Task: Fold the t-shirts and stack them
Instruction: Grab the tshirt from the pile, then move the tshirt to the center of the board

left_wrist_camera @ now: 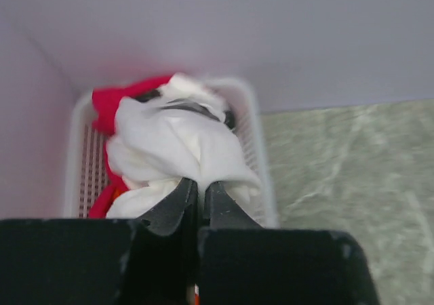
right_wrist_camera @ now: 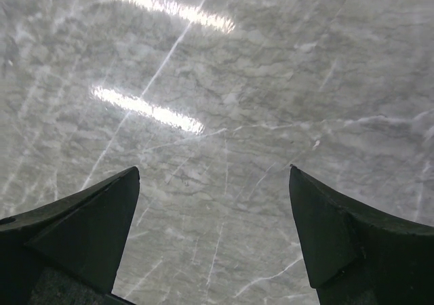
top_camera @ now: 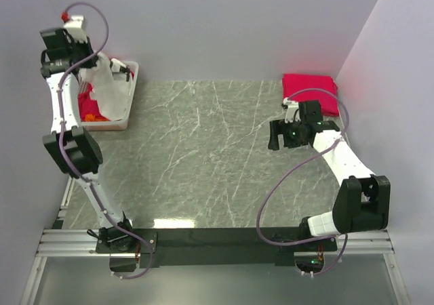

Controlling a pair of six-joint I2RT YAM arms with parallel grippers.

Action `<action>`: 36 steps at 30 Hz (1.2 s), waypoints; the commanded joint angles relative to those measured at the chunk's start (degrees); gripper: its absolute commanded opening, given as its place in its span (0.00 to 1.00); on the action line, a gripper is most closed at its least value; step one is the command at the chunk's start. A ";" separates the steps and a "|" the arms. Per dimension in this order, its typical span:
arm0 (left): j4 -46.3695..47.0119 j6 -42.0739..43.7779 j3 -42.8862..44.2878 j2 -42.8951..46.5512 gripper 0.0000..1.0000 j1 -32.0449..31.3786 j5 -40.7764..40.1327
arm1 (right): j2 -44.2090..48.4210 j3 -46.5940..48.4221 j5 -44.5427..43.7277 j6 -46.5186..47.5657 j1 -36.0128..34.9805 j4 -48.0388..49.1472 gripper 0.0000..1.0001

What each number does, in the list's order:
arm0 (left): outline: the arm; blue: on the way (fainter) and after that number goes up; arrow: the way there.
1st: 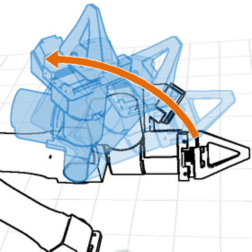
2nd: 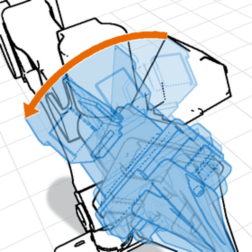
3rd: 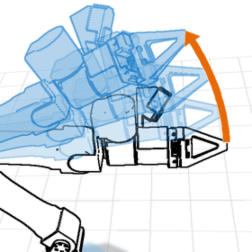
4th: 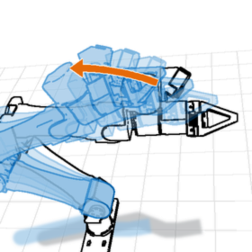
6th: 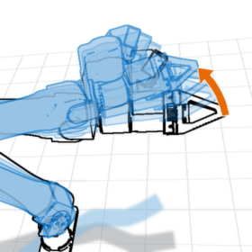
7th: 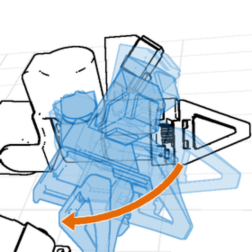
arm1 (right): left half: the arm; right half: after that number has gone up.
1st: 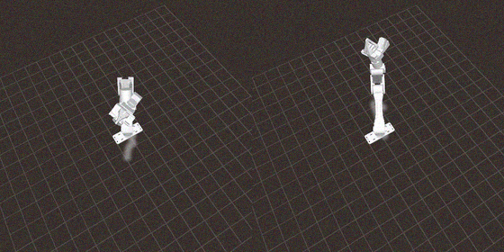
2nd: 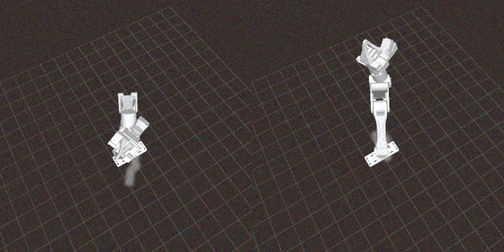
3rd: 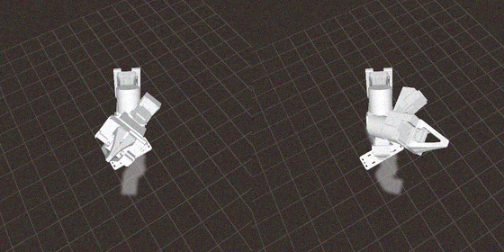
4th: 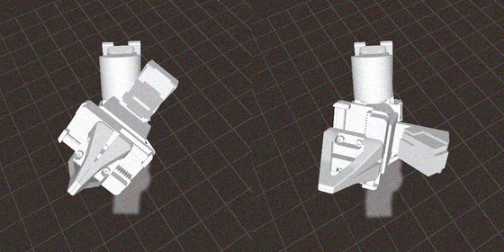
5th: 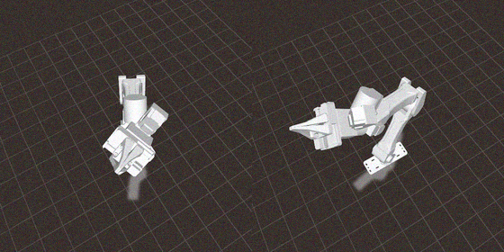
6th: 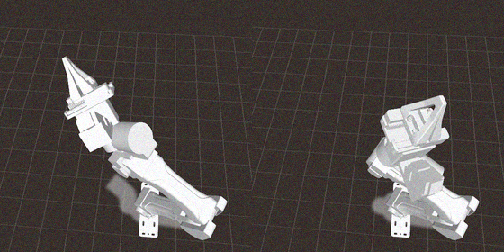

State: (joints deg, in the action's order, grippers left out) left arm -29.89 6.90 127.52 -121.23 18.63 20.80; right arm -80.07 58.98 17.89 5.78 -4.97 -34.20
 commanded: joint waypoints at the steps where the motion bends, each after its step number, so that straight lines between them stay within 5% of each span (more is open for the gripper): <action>1: 1.07 -2.76 3.96 12.93 0.00 -3.86 10.49 | 1.41 4.56 4.16 -0.25 3.47 -0.43 0.97; 8: 3.25 -9.44 5.63 23.57 0.01 -17.38 12.78 | 2.02 8.16 7.51 -0.16 8.48 -2.72 0.97; 12: 12.01 -17.76 5.10 28.32 0.01 -25.38 12.78 | 3.96 8.08 7.69 -0.16 9.10 -3.16 0.97; 16: 17.48 -27.71 5.02 29.56 0.01 -26.72 19.18 | 6.24 7.11 7.42 0.28 9.37 -3.51 0.97; 20: 22.41 -34.58 -8.71 34.12 0.01 -26.72 24.99 | 8.35 6.24 6.02 1.51 9.45 -4.04 0.97; 24: 15.85 -26.35 -28.78 42.80 0.08 -25.32 23.85 | 10.37 4.48 4.61 3.01 9.54 -4.39 0.96; 26: 11.37 -22.65 -42.53 45.10 0.20 -23.74 22.63 | 11.69 3.51 3.30 4.06 9.54 -4.30 0.96; 28: 9.51 -15.89 -52.33 47.57 0.45 -18.74 22.88 | 12.39 2.55 2.68 5.90 9.54 -4.74 0.96; 29: 8.28 -13.16 -60.03 47.93 0.50 -15.94 22.45 | 12.57 2.37 2.15 6.52 9.54 -5.18 0.96; 33: -0.93 6.26 -65.83 43.47 0.66 -3.28 23.06 | 12.75 0.96 2.41 11.34 9.54 -8.25 0.96; 36: -9.45 16.29 -62.67 42.04 0.79 -4.46 30.95 | 11.08 -0.09 3.03 13.11 9.46 -11.33 0.92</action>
State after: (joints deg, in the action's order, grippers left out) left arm -31.62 7.07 60.73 -82.41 16.16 42.89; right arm -68.90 60.10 21.04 14.83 4.16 -41.76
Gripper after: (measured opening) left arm 0.753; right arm 0.935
